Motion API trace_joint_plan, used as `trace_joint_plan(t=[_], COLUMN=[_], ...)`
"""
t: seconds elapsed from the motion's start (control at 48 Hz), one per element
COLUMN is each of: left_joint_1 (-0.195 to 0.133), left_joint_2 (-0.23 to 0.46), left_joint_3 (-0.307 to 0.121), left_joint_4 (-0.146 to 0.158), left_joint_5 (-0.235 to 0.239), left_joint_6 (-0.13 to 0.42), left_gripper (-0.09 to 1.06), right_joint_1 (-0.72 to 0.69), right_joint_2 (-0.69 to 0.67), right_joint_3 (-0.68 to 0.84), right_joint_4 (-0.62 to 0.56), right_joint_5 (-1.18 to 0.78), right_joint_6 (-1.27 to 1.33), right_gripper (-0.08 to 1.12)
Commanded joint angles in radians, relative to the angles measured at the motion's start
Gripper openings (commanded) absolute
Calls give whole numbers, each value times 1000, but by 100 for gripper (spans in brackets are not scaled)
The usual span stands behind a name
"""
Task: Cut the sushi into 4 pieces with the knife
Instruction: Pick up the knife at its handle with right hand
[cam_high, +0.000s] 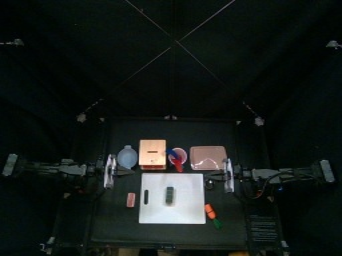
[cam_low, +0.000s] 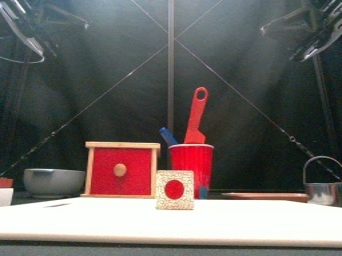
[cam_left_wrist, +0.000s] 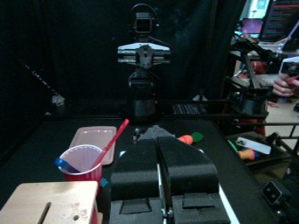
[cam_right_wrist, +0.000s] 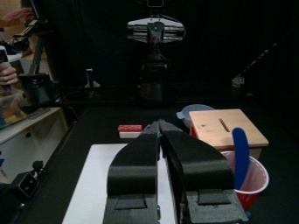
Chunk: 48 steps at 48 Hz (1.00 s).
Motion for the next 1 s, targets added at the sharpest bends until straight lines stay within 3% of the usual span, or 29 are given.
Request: trace_joint_plan(t=[0.021, 0.229, 0.354, 0.417, 0.542, 0.854, 1.0], left_joint_1=[15, 6, 8, 8, 14, 21, 34], left_joint_2=[54, 143, 186, 201, 218, 218, 218], left_joint_3=[12, 21, 21, 21, 23, 43, 49], left_joint_4=[-5, 26, 48, 49, 46, 46, 46], left_joint_5=[-75, -232, -276, -278, -278, -278, -278], left_joint_6=[2, 8, 8, 8, 8, 8, 8], left_gripper=[-9, 0, 0, 0, 0, 0, 0], right_joint_1=[-31, -46, -48, -46, -48, -43, -35], right_joint_2=[32, 193, 333, 383, 497, 661, 746], right_joint_3=[-38, -181, -330, -393, -545, -746, -830], right_joint_4=[11, 17, 3, 0, -21, -120, -198], right_joint_5=[-9, 37, 181, 264, 491, 818, 954], right_joint_6=[9, 11, 11, 11, 12, 15, 14], right_gripper=[-1, 7, 10, 13, 29, 106, 103])
